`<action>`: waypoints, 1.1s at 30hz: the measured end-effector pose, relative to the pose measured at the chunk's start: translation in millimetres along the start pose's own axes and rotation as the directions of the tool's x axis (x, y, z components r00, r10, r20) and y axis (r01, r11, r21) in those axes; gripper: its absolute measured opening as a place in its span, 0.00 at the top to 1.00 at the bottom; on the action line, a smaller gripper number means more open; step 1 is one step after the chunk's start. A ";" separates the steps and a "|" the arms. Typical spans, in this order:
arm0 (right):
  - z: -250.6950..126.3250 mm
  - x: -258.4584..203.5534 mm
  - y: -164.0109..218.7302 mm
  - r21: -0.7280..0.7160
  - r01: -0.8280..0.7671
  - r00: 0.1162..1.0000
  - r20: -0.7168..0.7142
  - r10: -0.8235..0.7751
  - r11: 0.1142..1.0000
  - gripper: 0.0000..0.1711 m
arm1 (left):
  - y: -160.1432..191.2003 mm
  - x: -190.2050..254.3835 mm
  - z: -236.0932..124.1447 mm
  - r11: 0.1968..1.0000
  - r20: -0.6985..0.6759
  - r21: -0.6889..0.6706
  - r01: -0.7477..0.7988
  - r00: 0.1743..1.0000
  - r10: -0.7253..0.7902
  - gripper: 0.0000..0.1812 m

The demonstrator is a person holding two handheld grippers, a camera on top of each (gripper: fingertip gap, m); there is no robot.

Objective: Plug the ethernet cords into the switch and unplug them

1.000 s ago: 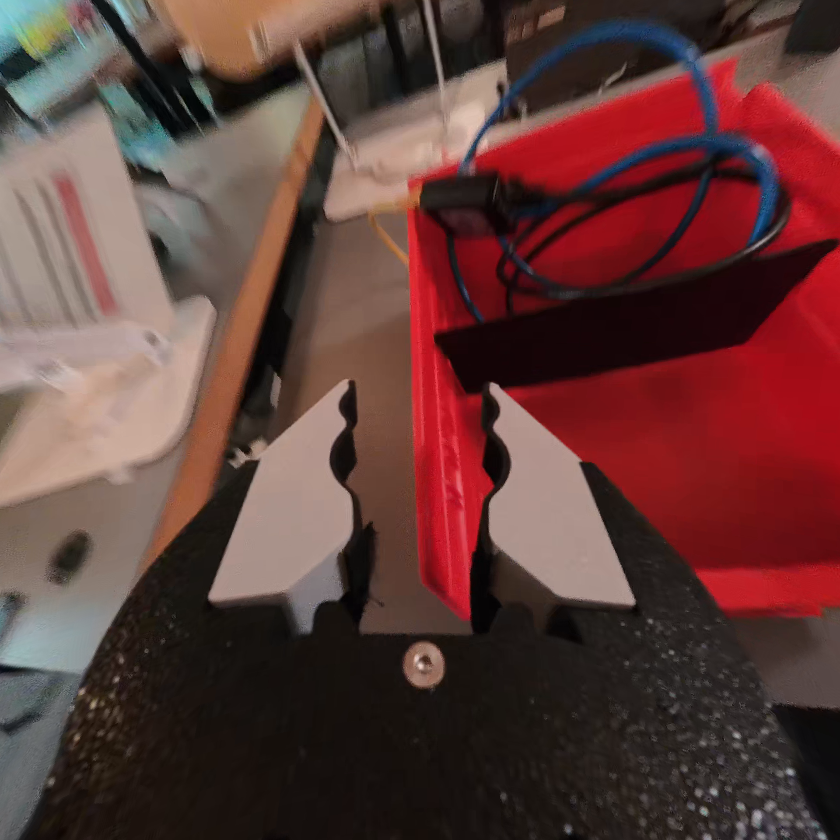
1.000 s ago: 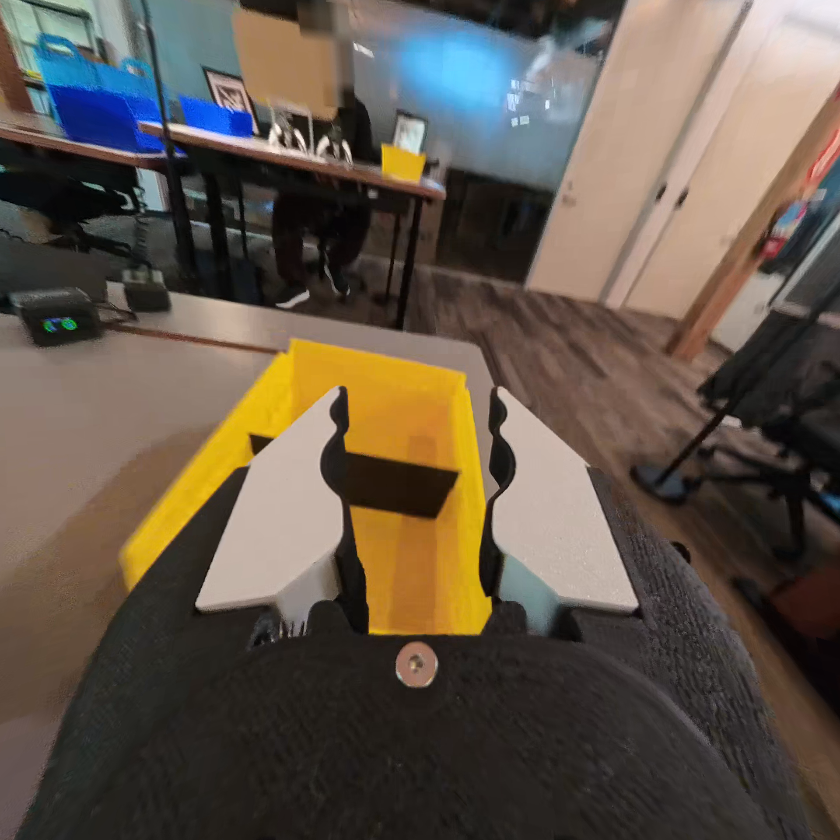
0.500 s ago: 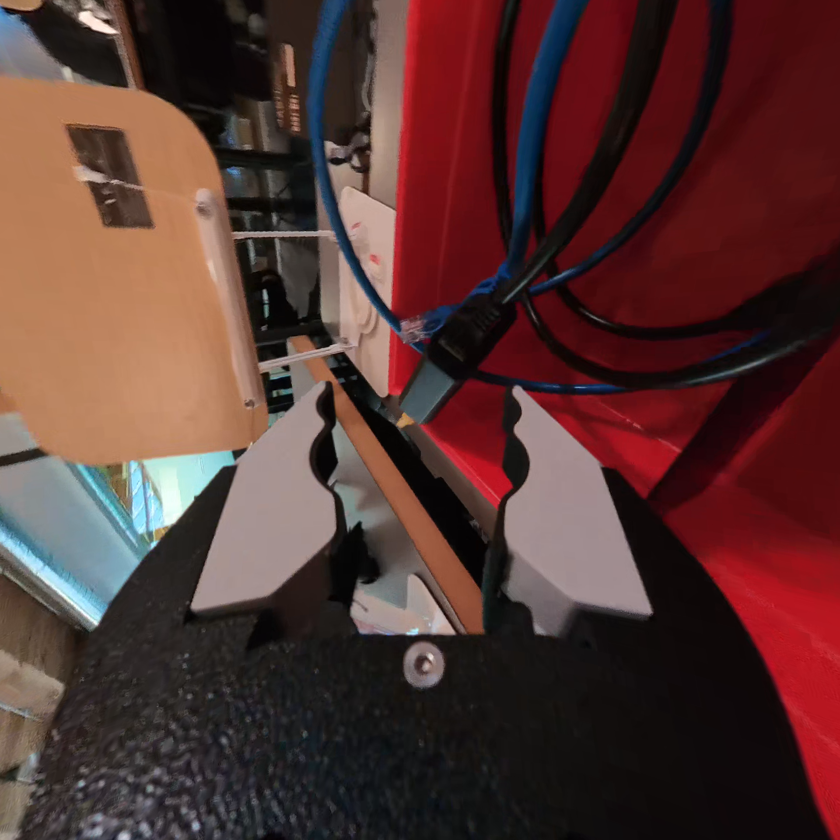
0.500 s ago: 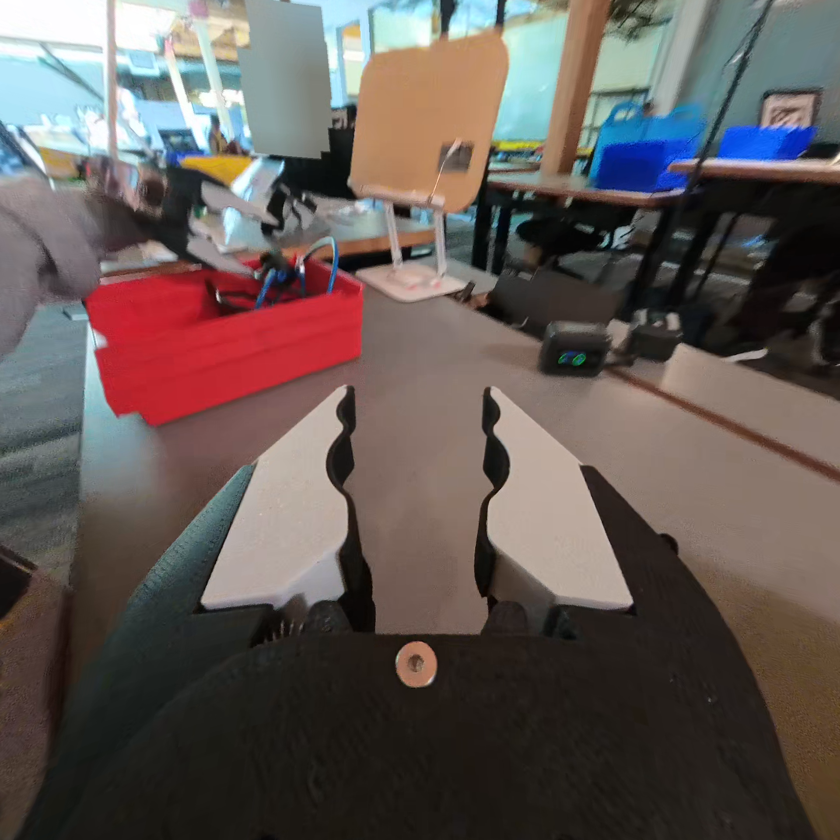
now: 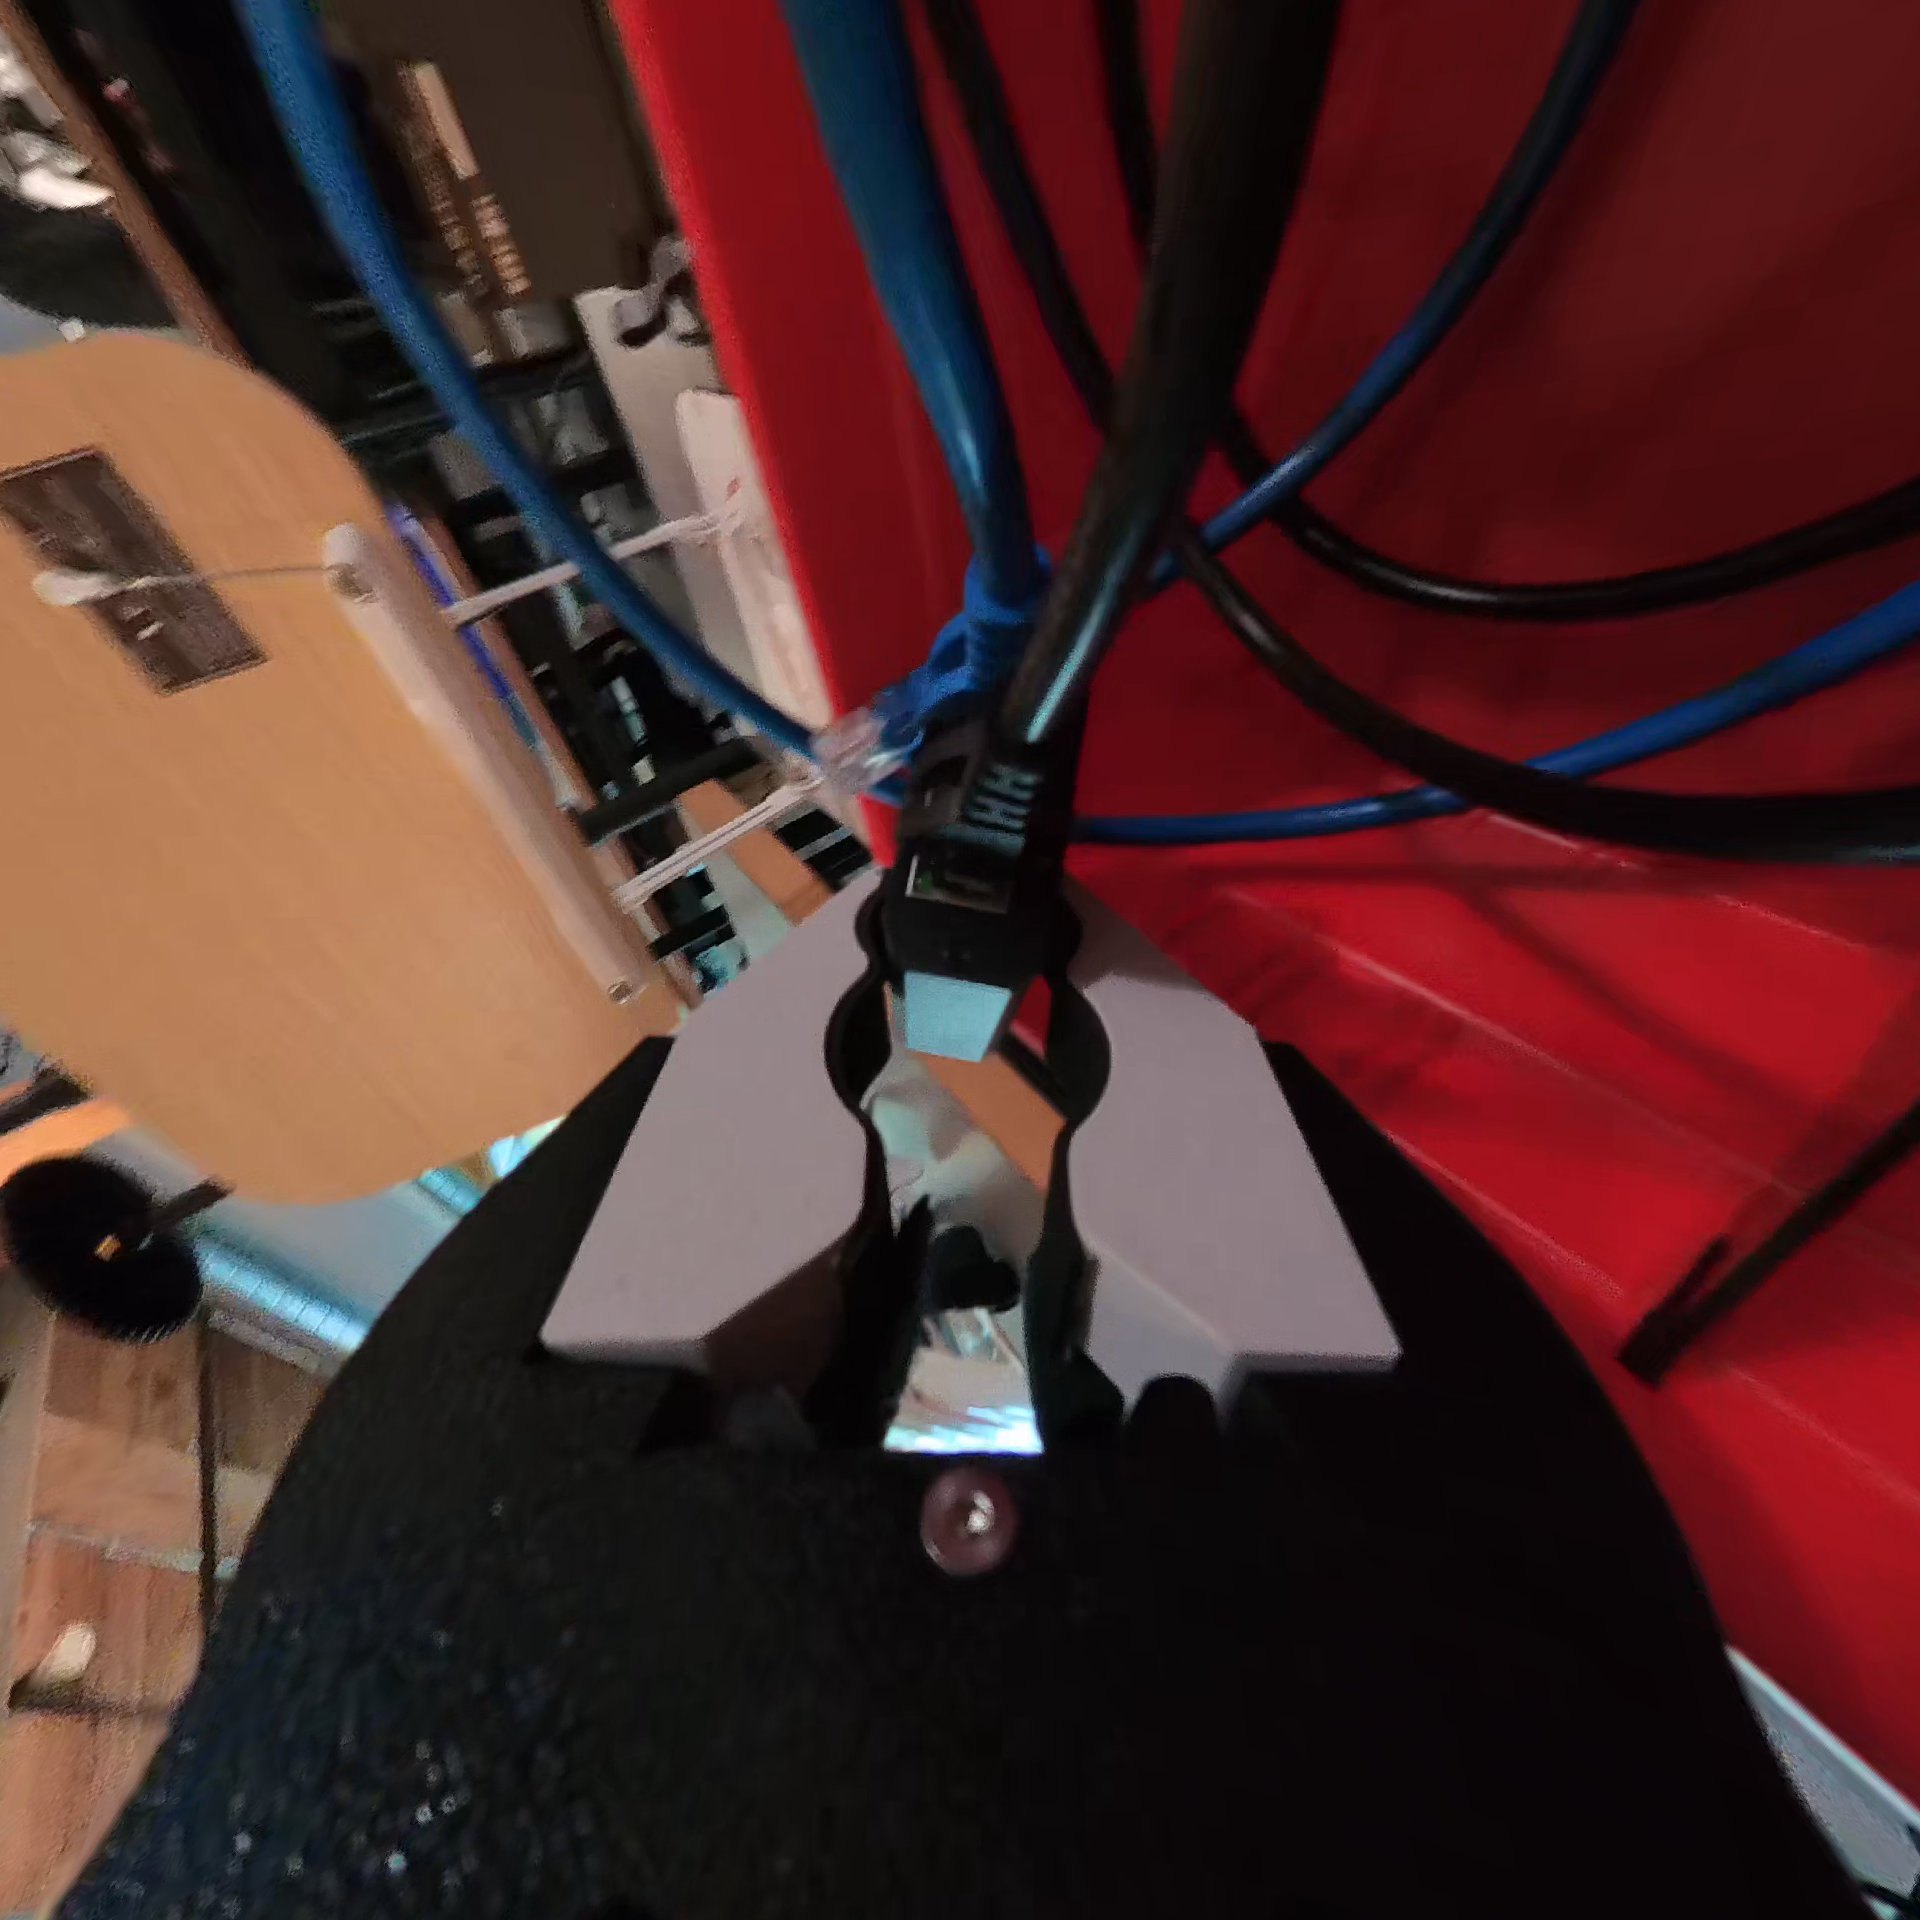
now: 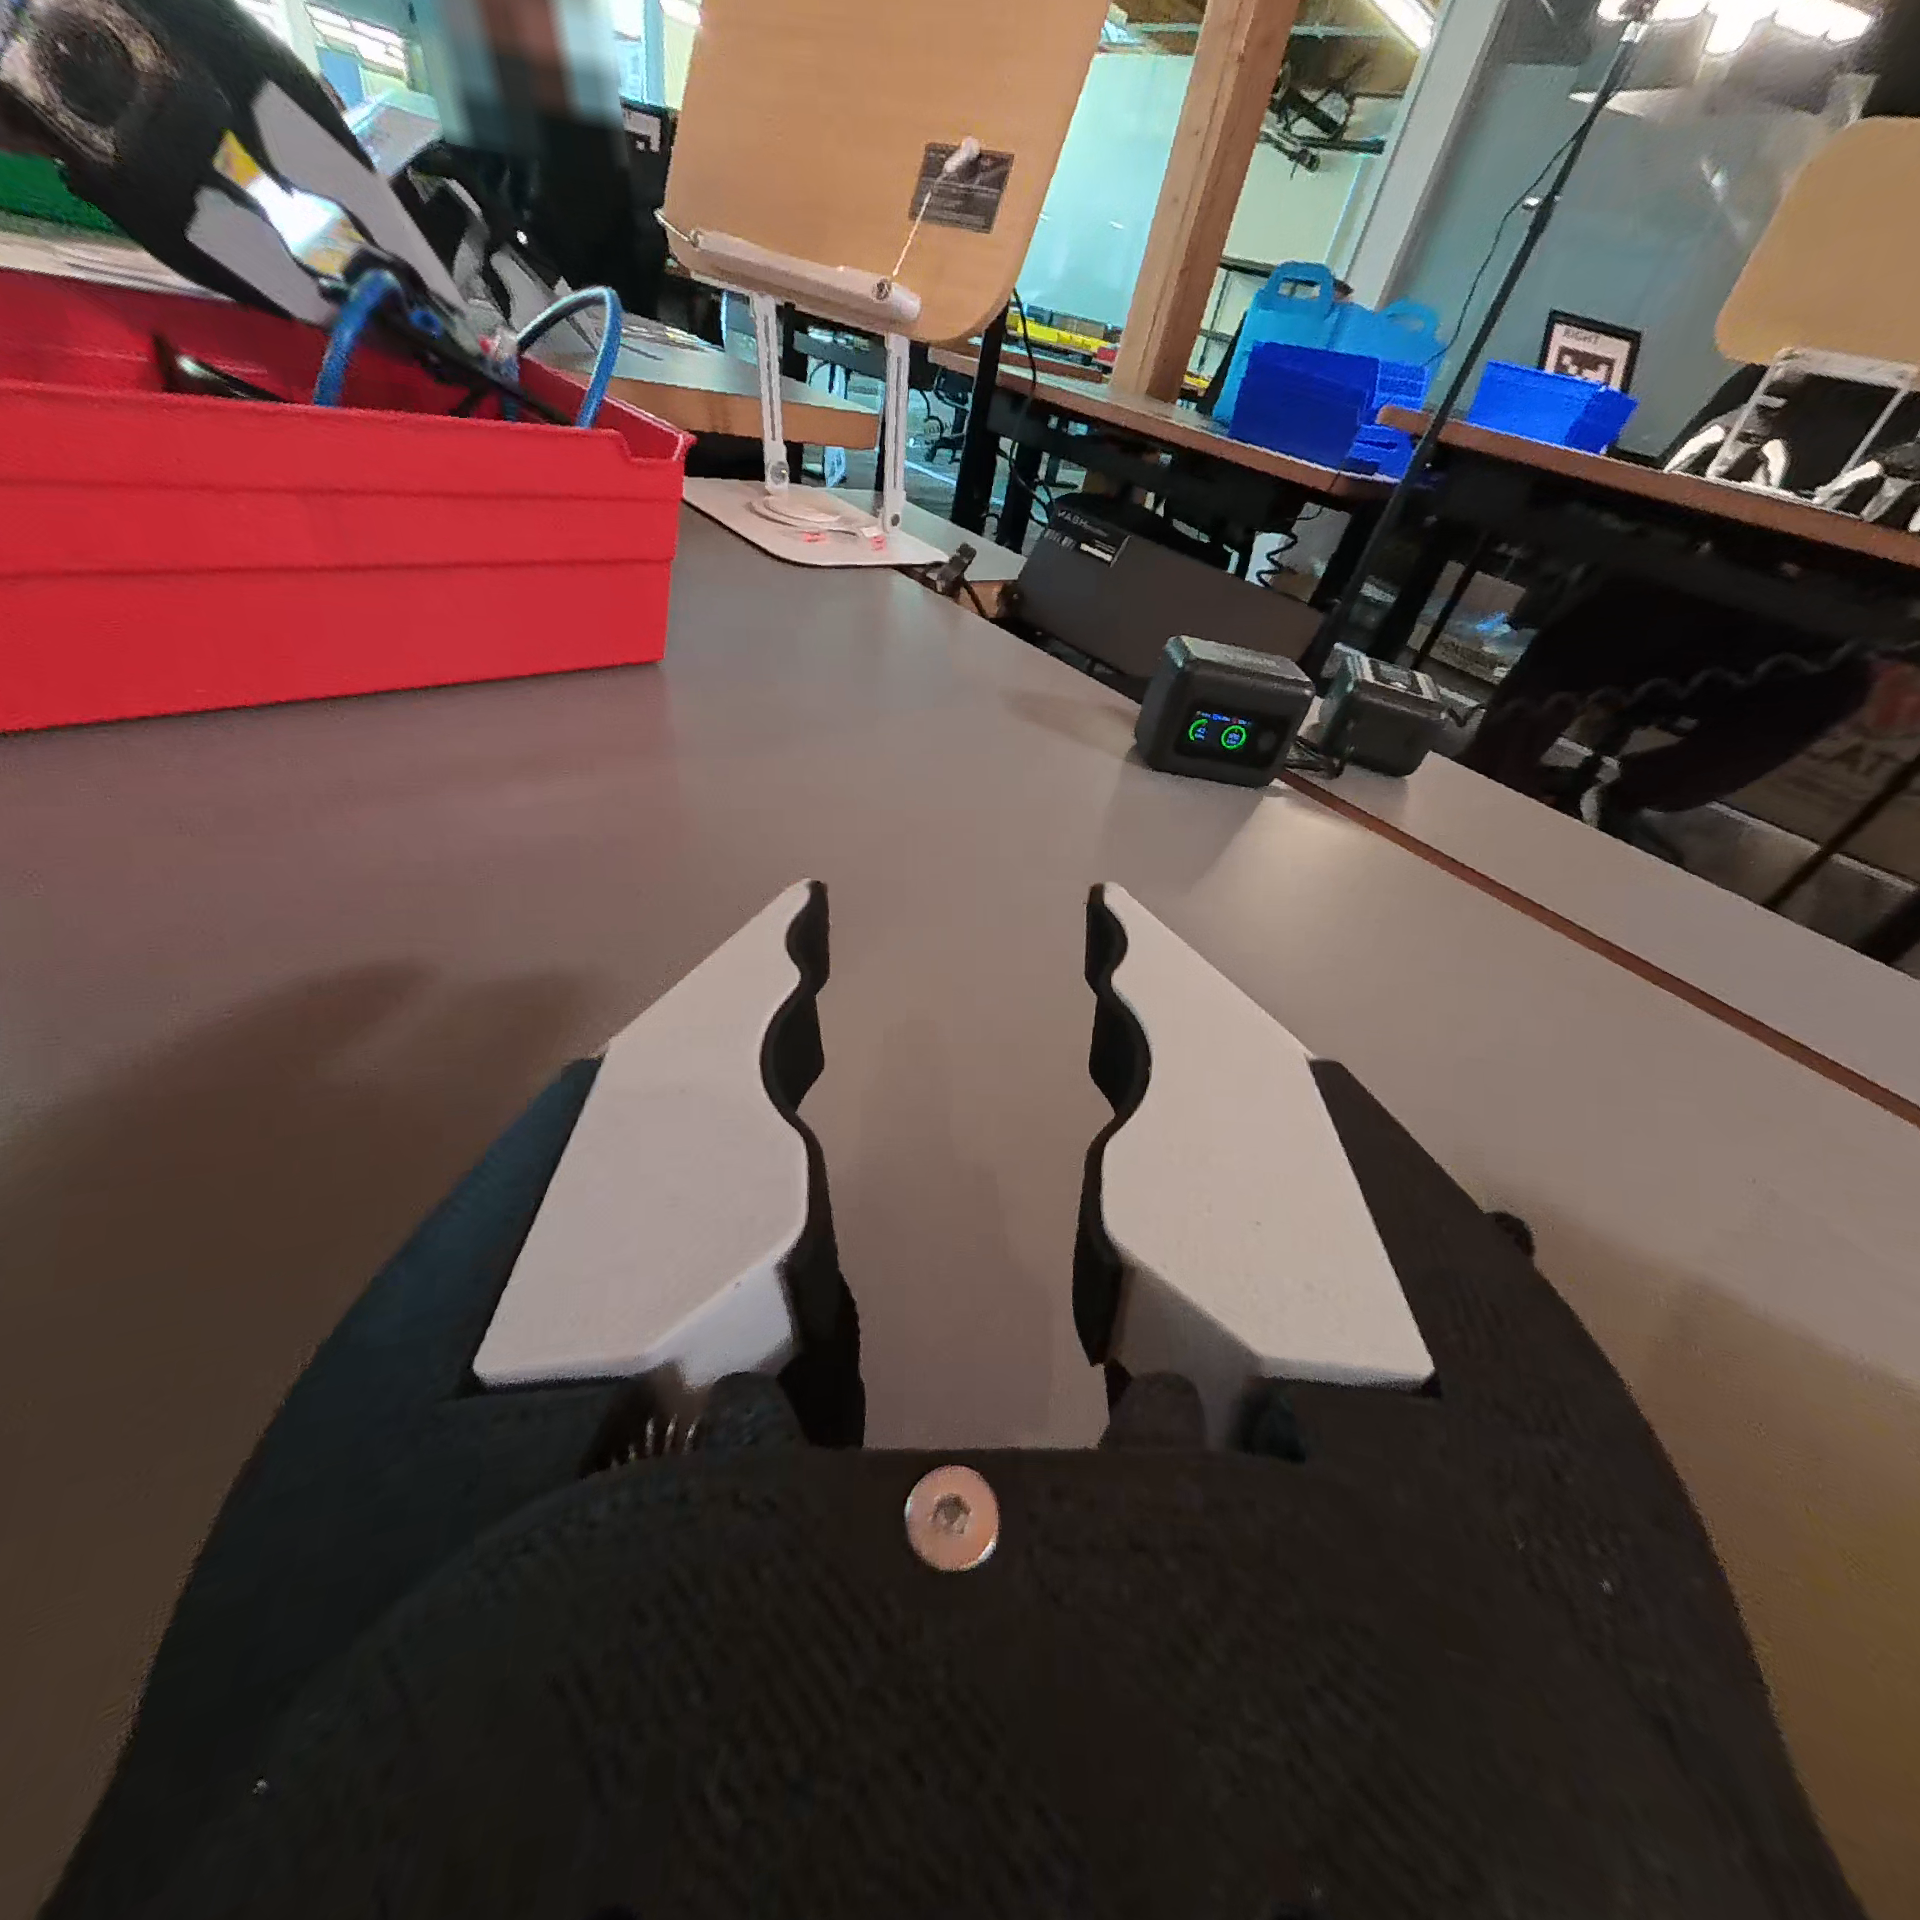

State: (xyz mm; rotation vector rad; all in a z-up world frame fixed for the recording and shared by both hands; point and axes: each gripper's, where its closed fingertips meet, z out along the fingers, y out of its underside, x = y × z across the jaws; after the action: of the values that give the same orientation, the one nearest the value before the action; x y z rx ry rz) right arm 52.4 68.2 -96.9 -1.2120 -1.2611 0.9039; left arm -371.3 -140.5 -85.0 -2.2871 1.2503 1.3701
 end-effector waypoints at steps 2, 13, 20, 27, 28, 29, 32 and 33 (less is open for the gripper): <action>-2.4 0.7 -0.8 0.010 -0.007 1.000 -0.004 0.007 1.000 0.73 | 5.4 -12.0 -13.4 0.999 0.083 -0.026 0.027 0.996 -0.025 0.87; -3.2 2.9 -6.2 0.045 -0.009 0.999 -0.038 0.011 0.999 0.75 | 56.2 -152.0 -178.4 0.953 0.518 -0.102 0.284 0.834 -0.193 0.87; -8.4 7.6 -11.4 0.093 0.026 0.997 -0.076 -0.019 0.995 0.77 | 44.6 -271.8 -290.3 0.918 0.709 -0.002 0.397 0.647 -0.279 0.87; -27.2 30.1 -26.0 0.201 0.068 0.975 -0.220 -0.022 0.977 0.77 | -46.0 -346.5 -333.3 0.909 0.740 0.213 0.358 0.548 -0.389 0.87; -28.6 30.7 -27.3 0.206 0.079 0.973 -0.230 -0.030 0.975 0.78 | -63.9 -347.4 -324.8 0.905 0.716 0.240 0.351 0.565 -0.410 0.87; -29.4 31.1 -28.0 0.210 0.085 0.971 -0.235 -0.034 0.974 0.78 | -81.6 -345.5 -314.2 0.894 0.689 0.278 0.352 0.575 -0.441 0.87; -26.9 32.5 -28.1 0.210 0.094 0.969 -0.243 -0.041 0.973 0.78 | -134.1 -317.8 -263.1 0.796 0.535 0.443 0.412 0.591 -0.604 0.87; -25.2 32.5 -26.9 0.199 0.102 0.968 -0.246 -0.051 0.975 0.78 | -150.8 -302.4 -240.7 0.751 0.463 0.482 0.451 0.597 -0.655 0.87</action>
State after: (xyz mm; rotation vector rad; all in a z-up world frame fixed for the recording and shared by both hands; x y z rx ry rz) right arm 78.4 90.9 -61.8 -1.0615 -0.9864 0.7865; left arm -171.5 -7.2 253.3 -1.5744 0.4150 1.3512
